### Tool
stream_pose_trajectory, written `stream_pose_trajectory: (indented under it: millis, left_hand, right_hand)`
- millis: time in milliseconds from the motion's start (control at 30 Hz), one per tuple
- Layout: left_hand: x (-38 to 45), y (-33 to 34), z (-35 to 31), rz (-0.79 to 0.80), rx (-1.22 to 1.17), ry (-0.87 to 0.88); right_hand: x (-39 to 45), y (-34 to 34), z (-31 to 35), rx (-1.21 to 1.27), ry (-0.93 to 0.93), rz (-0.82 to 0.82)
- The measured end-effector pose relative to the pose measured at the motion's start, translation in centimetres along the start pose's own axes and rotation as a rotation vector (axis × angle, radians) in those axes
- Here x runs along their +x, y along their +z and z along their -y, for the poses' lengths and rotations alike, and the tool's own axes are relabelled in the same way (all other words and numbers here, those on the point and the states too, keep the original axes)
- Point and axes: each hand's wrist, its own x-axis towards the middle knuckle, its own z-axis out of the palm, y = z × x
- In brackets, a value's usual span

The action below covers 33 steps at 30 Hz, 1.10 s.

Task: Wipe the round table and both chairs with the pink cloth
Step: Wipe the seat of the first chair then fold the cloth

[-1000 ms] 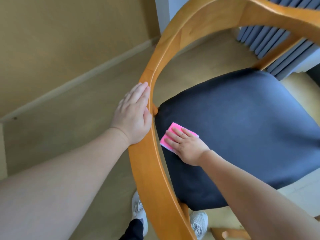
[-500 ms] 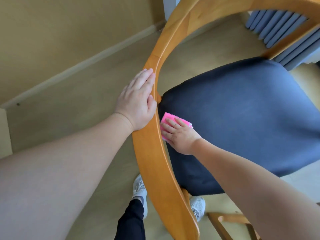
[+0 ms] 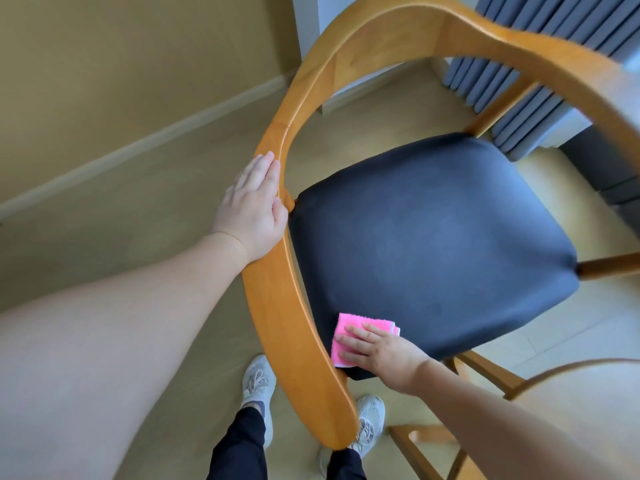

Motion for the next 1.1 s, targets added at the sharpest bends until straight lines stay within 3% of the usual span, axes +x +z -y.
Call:
stream_pose_trajectory:
  millis: [67,200,333,400,467,667,867,1100]
  left_hand:
    - [-0.9,0.0,-0.5,0.061,0.029,0.003]
    - [-2.6,-2.1,-1.9,0.15,0.053,0.095]
    - [-3.5,-7.3,-4.9,0.119,-0.047,0.138]
    - [-3.9,-10.9,-6.6,0.113,-0.093,0.204]
    - [-4.3,-14.9,-8.4,0.126,-0.144,0.25]
    - [-6.6,-25.8,-12.7,0.167,-0.36,0.368]
    - [-8.4,-31.8,-13.7,0.178,-0.553,0.522]
    - [-7.2,-32.7,-10.6,0.237,-0.581,0.702]
  right_hand:
    - [-1.4,-0.1,-0.2,0.017,0.023,0.017]
    - [-5.6,-2.3,-0.7,0.296,0.31,-0.075]
    - [-10.1,-9.6,-0.3,0.682,0.525,-0.682]
    - [-13.0,-14.9,0.6,0.989,0.574,-0.847]
    - [-15.7,-20.0,1.6,1.173,0.576,-0.899]
    - [-23.4,-31.5,6.9,1.33,0.398,-1.004]
    - [-26.3,-35.4,11.9,1.438,0.267,-0.995]
    - [-24.2,-37.8,16.4,1.467,0.378,-1.106]
